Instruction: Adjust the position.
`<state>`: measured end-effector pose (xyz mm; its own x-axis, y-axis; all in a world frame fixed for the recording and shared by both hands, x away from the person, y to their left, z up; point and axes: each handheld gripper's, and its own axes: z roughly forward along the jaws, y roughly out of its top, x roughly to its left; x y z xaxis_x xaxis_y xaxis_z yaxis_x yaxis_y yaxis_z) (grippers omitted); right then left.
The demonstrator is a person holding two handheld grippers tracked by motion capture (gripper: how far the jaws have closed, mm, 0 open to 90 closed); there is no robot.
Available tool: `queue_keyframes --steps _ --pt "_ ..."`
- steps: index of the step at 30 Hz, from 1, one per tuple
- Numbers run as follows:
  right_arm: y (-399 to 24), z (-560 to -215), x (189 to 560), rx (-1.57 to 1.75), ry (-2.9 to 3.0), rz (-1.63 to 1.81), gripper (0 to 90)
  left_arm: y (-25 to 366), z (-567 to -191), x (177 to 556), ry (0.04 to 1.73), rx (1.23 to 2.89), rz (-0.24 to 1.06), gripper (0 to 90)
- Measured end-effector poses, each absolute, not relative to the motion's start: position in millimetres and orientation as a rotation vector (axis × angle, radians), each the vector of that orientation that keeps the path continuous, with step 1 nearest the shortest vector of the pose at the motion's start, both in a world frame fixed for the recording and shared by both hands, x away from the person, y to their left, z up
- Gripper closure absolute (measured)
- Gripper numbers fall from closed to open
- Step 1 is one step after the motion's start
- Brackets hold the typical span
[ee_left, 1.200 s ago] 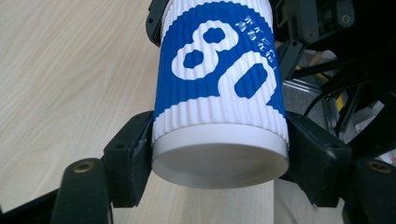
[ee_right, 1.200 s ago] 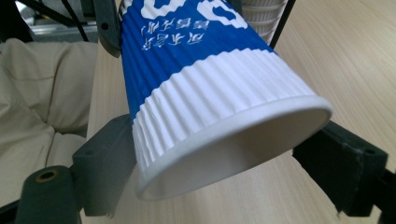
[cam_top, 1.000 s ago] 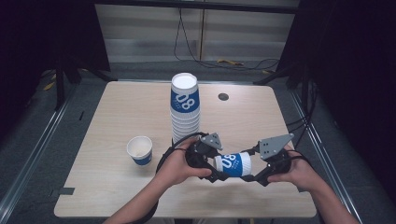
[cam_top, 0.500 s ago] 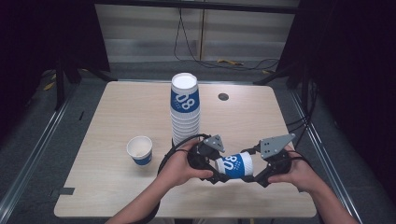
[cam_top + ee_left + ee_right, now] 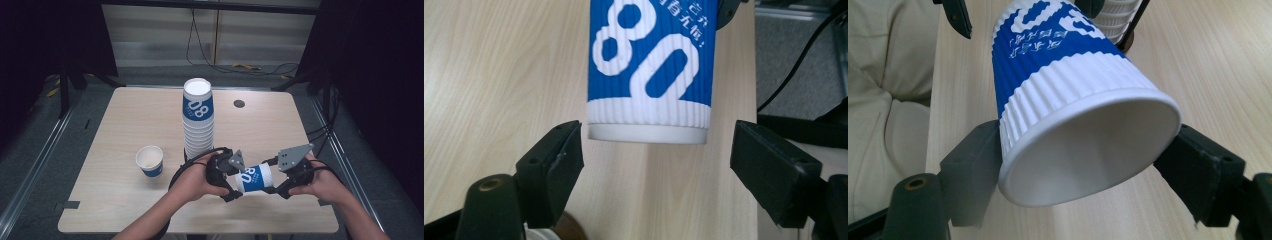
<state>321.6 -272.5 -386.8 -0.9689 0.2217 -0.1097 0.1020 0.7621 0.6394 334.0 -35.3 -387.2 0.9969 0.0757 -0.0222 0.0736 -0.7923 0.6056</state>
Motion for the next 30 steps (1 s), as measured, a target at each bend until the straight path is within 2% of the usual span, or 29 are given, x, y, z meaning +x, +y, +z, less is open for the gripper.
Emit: queue_keyframes --steps 12,21,24,28,30 --pt "-263 -389 321 0.183 2.81 0.914 19.9 -51 -396 336 0.122 2.526 -0.026 21.0" --pt "-258 -386 319 0.148 2.812 0.91 19.2 -53 -403 337 0.112 2.516 -0.06 29.9" --pt "-257 -385 319 0.145 2.816 0.907 18.4 -52 -404 338 0.107 2.515 -0.079 30.4" --pt "-260 -386 319 0.182 2.831 0.966 14.9 -48 -405 338 0.139 2.462 -0.124 30.4" --pt "-268 -388 320 0.285 2.816 1.103 13.0 -44 -403 338 0.139 2.444 -0.13 30.3"
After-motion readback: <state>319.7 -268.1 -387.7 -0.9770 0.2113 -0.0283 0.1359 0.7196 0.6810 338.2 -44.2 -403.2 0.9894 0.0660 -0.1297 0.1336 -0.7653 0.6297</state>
